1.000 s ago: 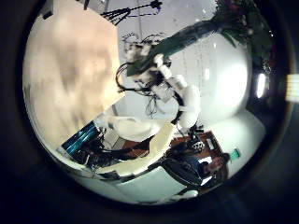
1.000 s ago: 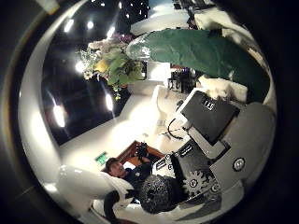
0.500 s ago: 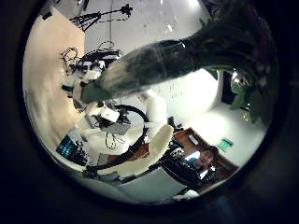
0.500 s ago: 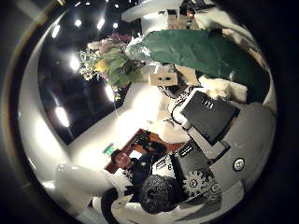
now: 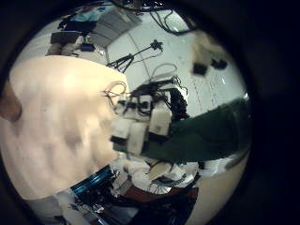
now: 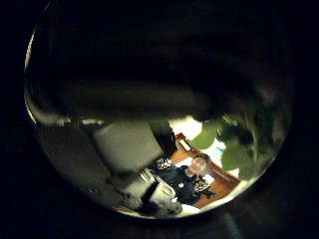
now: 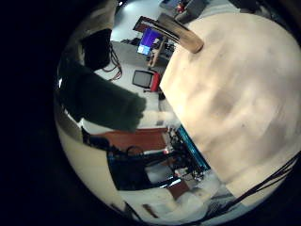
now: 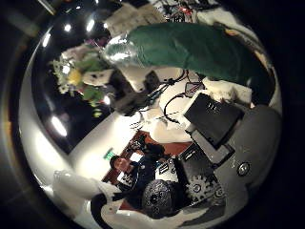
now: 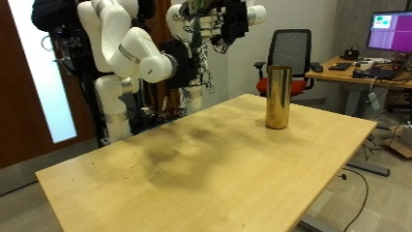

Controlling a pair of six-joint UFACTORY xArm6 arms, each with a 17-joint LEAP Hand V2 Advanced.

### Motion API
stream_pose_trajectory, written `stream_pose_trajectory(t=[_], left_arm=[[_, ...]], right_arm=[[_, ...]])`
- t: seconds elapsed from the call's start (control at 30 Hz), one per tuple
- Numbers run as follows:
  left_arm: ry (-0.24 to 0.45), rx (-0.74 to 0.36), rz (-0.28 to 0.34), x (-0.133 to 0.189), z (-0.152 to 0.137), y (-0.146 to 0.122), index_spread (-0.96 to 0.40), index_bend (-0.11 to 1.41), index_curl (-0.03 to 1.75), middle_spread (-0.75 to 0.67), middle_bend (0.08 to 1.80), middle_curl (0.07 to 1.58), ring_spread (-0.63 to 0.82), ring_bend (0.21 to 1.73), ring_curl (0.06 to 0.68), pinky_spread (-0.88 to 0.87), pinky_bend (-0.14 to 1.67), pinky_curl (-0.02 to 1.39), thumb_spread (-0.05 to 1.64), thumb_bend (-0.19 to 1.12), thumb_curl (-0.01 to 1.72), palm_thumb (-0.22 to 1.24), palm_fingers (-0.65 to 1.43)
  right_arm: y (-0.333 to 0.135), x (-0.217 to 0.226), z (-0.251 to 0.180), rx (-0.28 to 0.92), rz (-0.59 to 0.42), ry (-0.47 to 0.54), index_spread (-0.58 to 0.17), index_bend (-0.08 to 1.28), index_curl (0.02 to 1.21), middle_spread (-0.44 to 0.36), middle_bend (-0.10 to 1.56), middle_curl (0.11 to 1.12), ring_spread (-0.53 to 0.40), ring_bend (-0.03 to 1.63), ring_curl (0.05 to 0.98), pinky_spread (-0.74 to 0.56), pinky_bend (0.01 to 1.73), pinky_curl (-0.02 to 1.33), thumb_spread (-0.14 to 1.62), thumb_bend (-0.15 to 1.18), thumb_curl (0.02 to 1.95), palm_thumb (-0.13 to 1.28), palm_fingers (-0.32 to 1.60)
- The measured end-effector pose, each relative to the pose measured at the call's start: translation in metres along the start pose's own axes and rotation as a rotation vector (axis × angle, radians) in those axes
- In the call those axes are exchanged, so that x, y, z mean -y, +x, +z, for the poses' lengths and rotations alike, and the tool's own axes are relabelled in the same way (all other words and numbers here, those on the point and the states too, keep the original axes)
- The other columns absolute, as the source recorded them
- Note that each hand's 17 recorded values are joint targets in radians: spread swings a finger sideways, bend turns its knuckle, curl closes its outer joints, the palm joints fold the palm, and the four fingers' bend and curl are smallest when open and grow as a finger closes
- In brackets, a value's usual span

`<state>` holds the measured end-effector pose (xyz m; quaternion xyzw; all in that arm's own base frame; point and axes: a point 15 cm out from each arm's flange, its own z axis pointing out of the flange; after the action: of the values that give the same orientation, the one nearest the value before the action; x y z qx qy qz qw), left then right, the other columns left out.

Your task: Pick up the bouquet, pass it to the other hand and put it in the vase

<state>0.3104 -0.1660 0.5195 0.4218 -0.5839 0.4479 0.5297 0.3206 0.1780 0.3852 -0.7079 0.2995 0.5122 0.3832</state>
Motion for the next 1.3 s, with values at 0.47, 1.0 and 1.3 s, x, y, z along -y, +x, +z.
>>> stream_pose_trajectory(t=[0.47, 1.0, 1.3], left_arm=[[0.138, 0.021, 0.134, 0.005, -0.025, 0.016, -0.59, 0.70, 0.63, -0.49, 1.19, 0.86, -0.41, 1.50, 0.538, -0.53, 1.27, 0.66, 0.40, -0.02, 0.71, 1.10, 1.04], [0.335, 0.154, 0.336, 0.005, -0.077, 0.062, -0.74, 0.53, 1.15, -0.47, 1.25, 0.89, -0.40, 1.54, 0.571, -0.52, 1.25, 0.76, 0.30, -0.02, 0.85, 1.10, 0.99], [0.560, 0.261, 0.399, -0.004, -0.147, 0.077, -0.75, 0.41, 1.34, -0.46, 1.23, 0.89, -0.40, 1.51, 0.569, -0.54, 1.21, 0.80, 0.26, -0.02, 0.90, 1.11, 1.01]], right_arm=[[0.027, 0.010, -0.044, 0.010, 0.075, 0.243, -0.263, 0.69, 0.86, -0.159, 1.10, 0.71, -0.221, 1.30, 0.620, -0.38, 1.06, 0.91, 0.78, -0.04, 0.73, 0.90, 0.77], [0.031, 0.037, -0.059, 0.013, 0.072, 0.369, -0.334, 0.16, 0.36, 0.048, 0.22, 0.32, 0.144, 0.39, 0.247, 0.25, 0.36, 0.44, 0.96, -0.02, 0.54, 0.89, -0.07], [0.037, 0.038, -0.057, -0.033, 0.078, 0.400, -0.311, 0.16, 0.30, 0.074, 0.17, 0.28, 0.169, 0.31, 0.238, 0.27, 0.32, 0.37, 0.96, -0.02, 0.54, 0.93, -0.03]])
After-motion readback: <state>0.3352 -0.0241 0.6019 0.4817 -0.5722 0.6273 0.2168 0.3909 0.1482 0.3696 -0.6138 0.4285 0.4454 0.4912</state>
